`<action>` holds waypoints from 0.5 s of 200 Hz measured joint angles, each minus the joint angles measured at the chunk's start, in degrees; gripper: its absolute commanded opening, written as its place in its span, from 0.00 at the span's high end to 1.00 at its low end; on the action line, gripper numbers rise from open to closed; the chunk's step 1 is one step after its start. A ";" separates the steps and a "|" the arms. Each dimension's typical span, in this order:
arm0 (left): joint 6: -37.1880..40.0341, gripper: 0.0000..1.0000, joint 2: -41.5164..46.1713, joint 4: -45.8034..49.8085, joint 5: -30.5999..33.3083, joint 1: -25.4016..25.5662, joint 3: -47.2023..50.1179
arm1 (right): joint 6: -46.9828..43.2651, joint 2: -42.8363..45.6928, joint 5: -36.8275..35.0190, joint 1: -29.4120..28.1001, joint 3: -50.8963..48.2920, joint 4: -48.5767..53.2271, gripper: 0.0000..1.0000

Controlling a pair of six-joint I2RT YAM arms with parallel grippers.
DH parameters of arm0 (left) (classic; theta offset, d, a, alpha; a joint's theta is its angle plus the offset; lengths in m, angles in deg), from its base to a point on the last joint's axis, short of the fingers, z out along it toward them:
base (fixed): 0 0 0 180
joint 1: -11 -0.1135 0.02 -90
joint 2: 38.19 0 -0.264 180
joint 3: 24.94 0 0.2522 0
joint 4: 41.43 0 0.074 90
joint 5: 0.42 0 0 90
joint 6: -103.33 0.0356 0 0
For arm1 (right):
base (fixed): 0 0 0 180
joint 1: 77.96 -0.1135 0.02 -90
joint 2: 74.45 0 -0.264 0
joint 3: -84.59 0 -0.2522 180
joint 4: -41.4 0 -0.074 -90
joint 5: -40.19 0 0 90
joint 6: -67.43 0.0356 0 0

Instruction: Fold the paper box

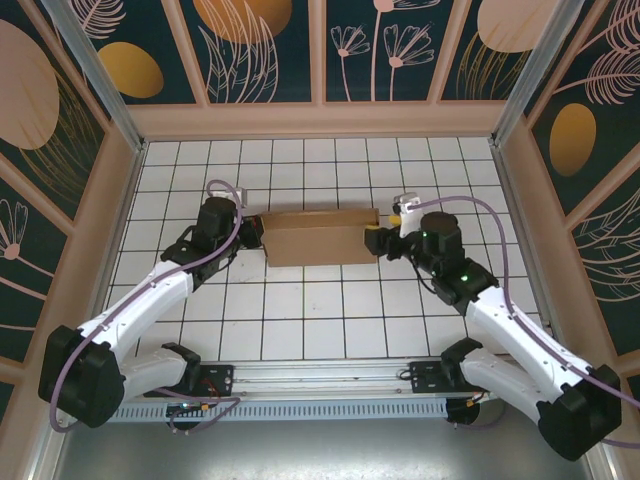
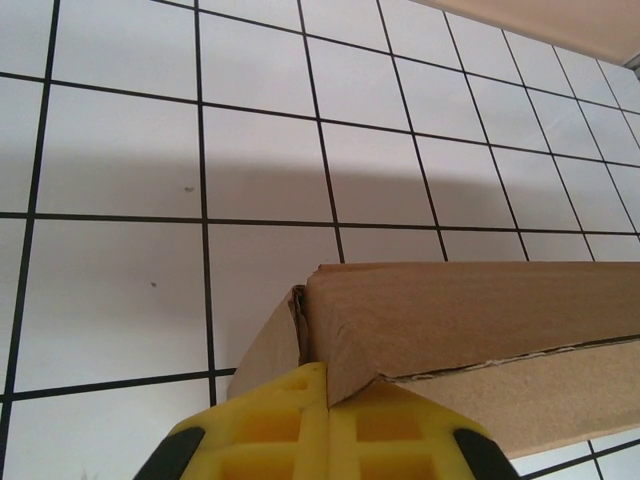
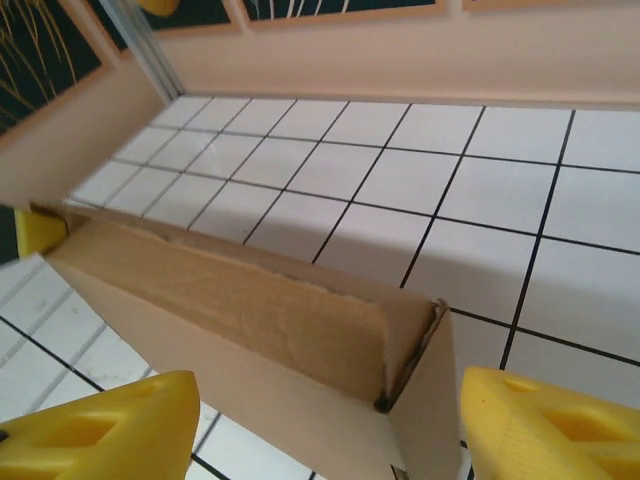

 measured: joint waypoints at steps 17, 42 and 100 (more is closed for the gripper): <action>0.24 1.00 -0.20 0.15 0.09 0.11 -0.24 | 4.98 -0.87 1.84 3.50 0.94 -0.46 0.39; 0.70 1.00 -0.57 0.66 0.24 0.57 -0.76 | 13.73 -4.87 1.95 5.53 3.72 -0.70 0.46; 0.87 1.00 -1.29 0.90 1.03 2.16 -1.44 | 22.27 -14.40 -0.79 3.43 9.60 0.61 0.50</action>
